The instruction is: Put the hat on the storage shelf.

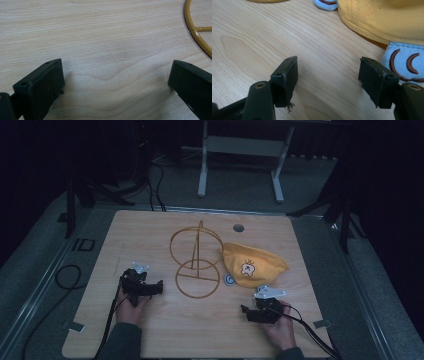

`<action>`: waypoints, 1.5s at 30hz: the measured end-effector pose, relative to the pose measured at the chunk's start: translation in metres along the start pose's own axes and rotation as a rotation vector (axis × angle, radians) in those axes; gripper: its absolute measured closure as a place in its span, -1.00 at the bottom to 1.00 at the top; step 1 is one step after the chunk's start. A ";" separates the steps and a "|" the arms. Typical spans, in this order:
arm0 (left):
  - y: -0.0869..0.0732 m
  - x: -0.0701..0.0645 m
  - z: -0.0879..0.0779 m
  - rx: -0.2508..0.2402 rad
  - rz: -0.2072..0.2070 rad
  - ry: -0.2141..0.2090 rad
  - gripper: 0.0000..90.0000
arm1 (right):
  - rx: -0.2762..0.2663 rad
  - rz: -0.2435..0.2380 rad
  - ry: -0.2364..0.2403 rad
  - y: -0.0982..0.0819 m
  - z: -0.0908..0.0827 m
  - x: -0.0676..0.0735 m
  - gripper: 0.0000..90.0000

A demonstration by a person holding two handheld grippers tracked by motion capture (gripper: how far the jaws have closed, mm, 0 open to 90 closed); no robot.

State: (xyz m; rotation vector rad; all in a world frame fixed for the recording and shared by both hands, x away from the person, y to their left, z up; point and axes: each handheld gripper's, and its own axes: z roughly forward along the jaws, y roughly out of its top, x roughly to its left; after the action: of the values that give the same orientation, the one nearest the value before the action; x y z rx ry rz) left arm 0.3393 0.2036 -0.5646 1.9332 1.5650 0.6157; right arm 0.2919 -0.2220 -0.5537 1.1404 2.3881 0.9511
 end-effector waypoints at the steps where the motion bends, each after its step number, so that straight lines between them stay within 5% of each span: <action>1: 0.000 0.000 0.000 0.000 0.000 0.000 -0.99 | 0.000 0.000 0.000 0.000 0.000 0.000 -0.30; 20: 0.000 0.000 0.000 0.001 0.001 0.000 -0.99 | 0.001 0.020 -0.016 -0.002 -0.001 0.004 -0.35; 24: 0.000 0.000 0.000 0.003 0.003 0.000 -0.99 | 0.024 0.005 -0.007 0.000 -0.004 0.004 -0.11; 29: 0.000 0.000 0.000 0.004 0.005 -0.001 -0.99 | 0.032 -0.047 -0.068 0.002 -0.014 0.004 0.02; 45: 0.000 0.000 0.000 0.004 0.006 -0.002 -0.99 | 0.023 -0.007 -0.147 0.001 -0.021 -0.016 0.08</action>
State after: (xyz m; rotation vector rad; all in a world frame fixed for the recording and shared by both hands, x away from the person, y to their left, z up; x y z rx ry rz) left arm 0.3394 0.2038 -0.5644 1.9416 1.5608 0.6136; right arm 0.2912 -0.2426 -0.5380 1.1674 2.2890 0.8103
